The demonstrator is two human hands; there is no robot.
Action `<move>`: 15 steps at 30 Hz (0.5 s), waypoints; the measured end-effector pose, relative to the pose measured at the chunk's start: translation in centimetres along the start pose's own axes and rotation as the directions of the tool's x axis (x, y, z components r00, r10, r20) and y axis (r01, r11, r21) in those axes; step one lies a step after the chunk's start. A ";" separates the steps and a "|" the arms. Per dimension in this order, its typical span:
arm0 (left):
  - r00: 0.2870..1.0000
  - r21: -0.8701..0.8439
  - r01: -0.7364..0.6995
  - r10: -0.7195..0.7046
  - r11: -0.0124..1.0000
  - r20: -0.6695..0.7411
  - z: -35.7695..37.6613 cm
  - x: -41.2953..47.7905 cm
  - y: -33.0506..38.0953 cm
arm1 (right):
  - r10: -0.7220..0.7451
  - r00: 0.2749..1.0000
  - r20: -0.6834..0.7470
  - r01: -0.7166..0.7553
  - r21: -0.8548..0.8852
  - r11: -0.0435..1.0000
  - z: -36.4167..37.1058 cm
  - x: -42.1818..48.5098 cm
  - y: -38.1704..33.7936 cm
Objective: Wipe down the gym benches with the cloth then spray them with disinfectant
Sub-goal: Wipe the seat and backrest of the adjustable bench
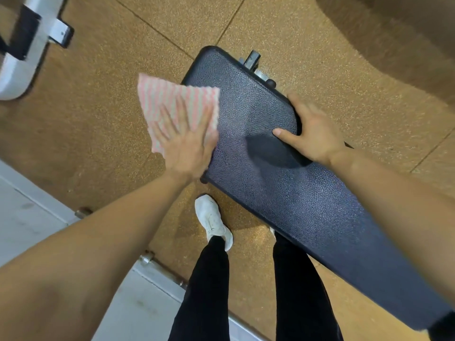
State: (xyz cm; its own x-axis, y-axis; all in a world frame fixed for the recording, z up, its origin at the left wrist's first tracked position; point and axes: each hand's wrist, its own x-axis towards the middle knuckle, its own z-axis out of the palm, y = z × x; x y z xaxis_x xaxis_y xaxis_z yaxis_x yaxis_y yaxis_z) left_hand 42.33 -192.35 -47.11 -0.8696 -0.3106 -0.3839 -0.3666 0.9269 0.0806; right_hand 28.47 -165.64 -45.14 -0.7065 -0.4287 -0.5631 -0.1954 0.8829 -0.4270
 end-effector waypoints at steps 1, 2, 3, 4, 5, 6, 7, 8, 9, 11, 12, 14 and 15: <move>0.998 -0.015 0.067 -0.067 0.998 -0.008 -0.4 0.9 0.2 | 0.006 1.000 -0.014 -0.006 -0.014 1.000 -0.1 -0.2 -0.1; 0.995 -0.024 0.095 -0.095 0.995 -0.006 -0.9 1.9 0.3 | 0.012 1.000 -0.021 -0.013 -0.018 1.000 -0.1 -0.3 -0.1; 0.996 -0.030 0.092 -0.092 0.995 0.000 -1.4 3.0 0.3 | 0.019 1.000 -0.021 -0.019 -0.014 1.000 0.0 -0.5 -0.1; 0.997 -0.032 0.071 -0.071 0.997 0.007 -1.9 4.1 0.3 | 0.024 1.000 -0.015 -0.024 -0.003 1.000 0.0 -0.6 0.1; 0.999 -0.038 0.038 -0.038 0.999 0.008 -2.6 5.2 0.4 | 0.026 1.000 -0.009 -0.026 0.011 1.000 0.0 -0.8 0.3; 1.000 -0.046 0.003 -0.002 0.999 0.009 -3.2 6.4 0.5 | 0.028 1.000 -0.001 -0.028 0.030 0.999 0.0 -0.8 0.7; 0.999 -0.062 -0.030 0.031 0.998 0.010 -3.8 7.6 0.8 | 0.036 0.999 0.007 -0.036 0.045 0.998 0.1 -1.0 1.1; 0.998 -0.076 -0.061 0.063 0.995 0.016 -4.4 8.7 1.2 | 0.049 0.999 0.011 -0.050 0.054 0.997 0.2 -1.3 1.6; 0.995 -0.081 -0.093 0.095 0.992 0.026 -4.9 9.8 1.8 | 0.065 0.998 0.010 -0.065 0.057 0.996 0.3 -1.6 2.2; 0.982 -0.034 -0.182 0.184 0.983 0.042 -5.8 11.4 3.4 | 0.088 0.996 -0.002 -0.088 0.062 0.994 0.5 -2.6 3.2; 0.971 0.009 -0.237 0.236 0.971 0.045 -6.0 11.9 4.2 | 0.101 0.995 -0.008 -0.100 0.059 0.993 0.5 -3.2 3.6; 0.946 0.102 -0.323 0.318 0.941 0.060 -6.0 12.3 6.0 | 0.135 0.991 -0.010 -0.134 0.037 0.990 0.4 -4.4 4.3; 0.937 0.139 -0.349 0.342 0.927 0.072 -5.8 12.1 6.9 | 0.155 0.988 -0.012 -0.155 0.029 0.988 0.3 -5.0 4.7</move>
State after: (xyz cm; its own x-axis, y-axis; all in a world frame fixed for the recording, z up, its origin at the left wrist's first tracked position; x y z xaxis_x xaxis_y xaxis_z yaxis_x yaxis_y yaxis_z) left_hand 27.33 -190.93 -45.87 -0.9164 0.0412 -0.3982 0.0095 0.9967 0.0811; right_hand 31.27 -159.39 -44.51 -0.7361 -0.2845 -0.6142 -0.0639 0.9326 -0.3553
